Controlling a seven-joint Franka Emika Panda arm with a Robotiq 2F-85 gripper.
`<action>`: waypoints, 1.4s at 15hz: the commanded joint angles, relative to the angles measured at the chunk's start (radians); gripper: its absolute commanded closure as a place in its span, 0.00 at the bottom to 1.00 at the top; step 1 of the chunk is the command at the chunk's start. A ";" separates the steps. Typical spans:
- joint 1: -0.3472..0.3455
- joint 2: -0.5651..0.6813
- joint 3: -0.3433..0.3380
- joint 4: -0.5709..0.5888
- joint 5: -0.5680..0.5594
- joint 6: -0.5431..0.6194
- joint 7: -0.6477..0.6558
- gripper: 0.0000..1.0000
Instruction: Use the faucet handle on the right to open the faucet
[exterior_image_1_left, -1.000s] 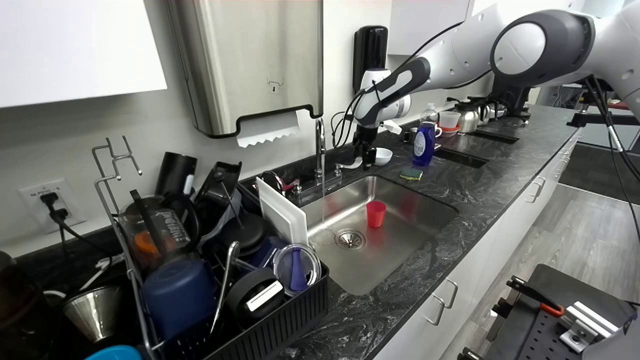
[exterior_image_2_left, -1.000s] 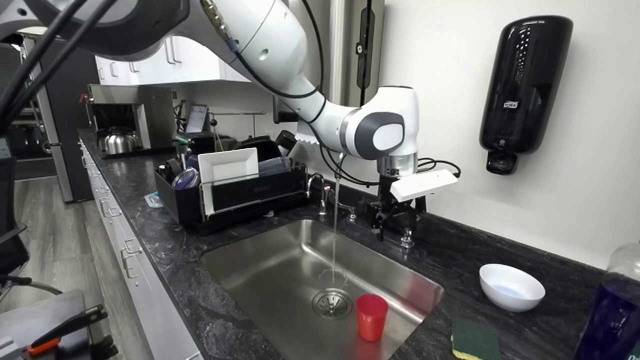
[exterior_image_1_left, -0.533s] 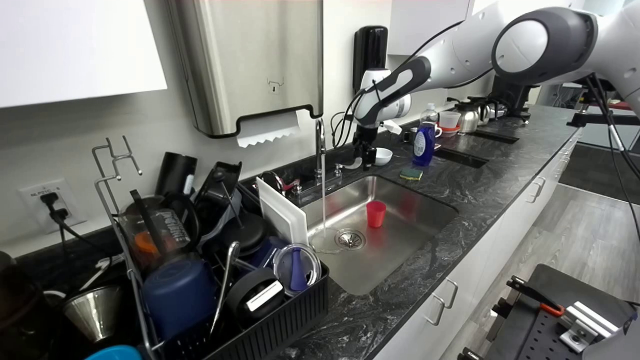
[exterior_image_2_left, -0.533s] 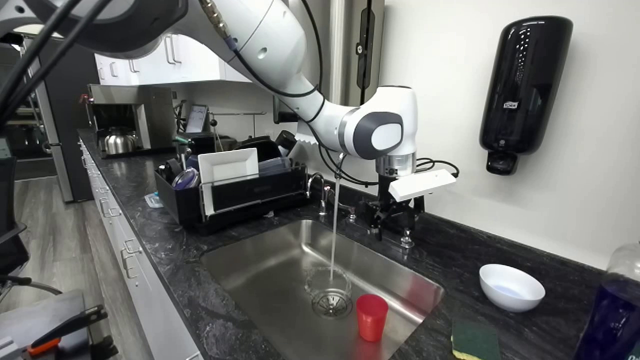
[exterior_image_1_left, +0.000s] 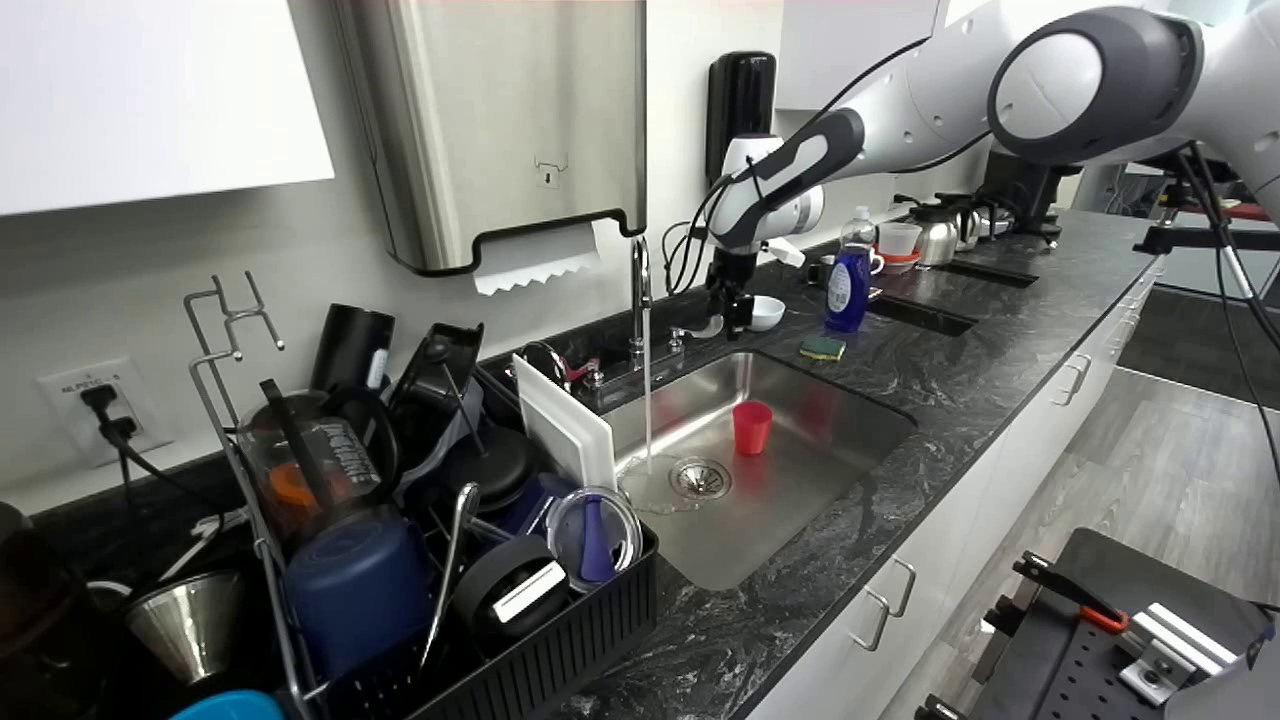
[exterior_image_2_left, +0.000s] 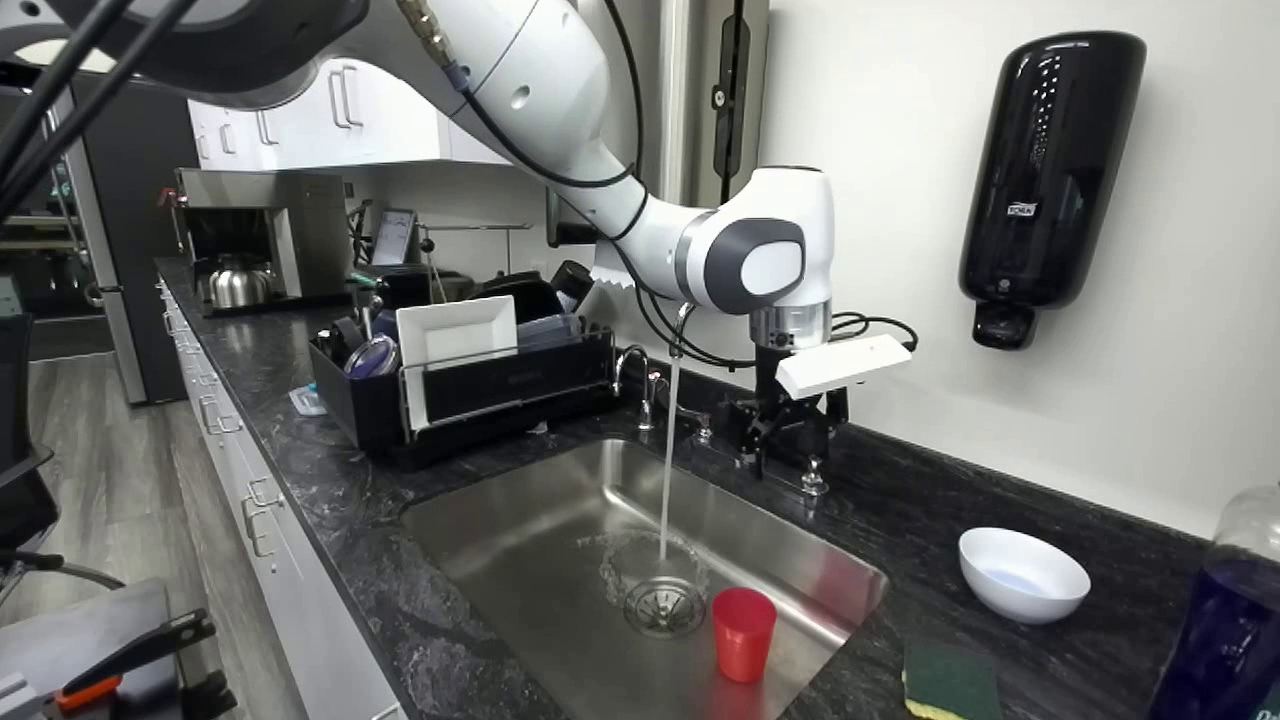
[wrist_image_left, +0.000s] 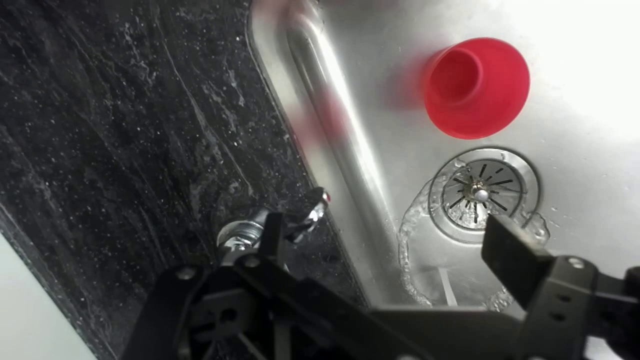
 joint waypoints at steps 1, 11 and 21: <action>-0.010 -0.043 0.005 -0.061 0.026 0.004 -0.021 0.00; 0.000 -0.082 -0.024 -0.056 0.027 0.026 0.114 0.00; -0.006 -0.161 -0.039 -0.104 0.054 0.012 0.302 0.00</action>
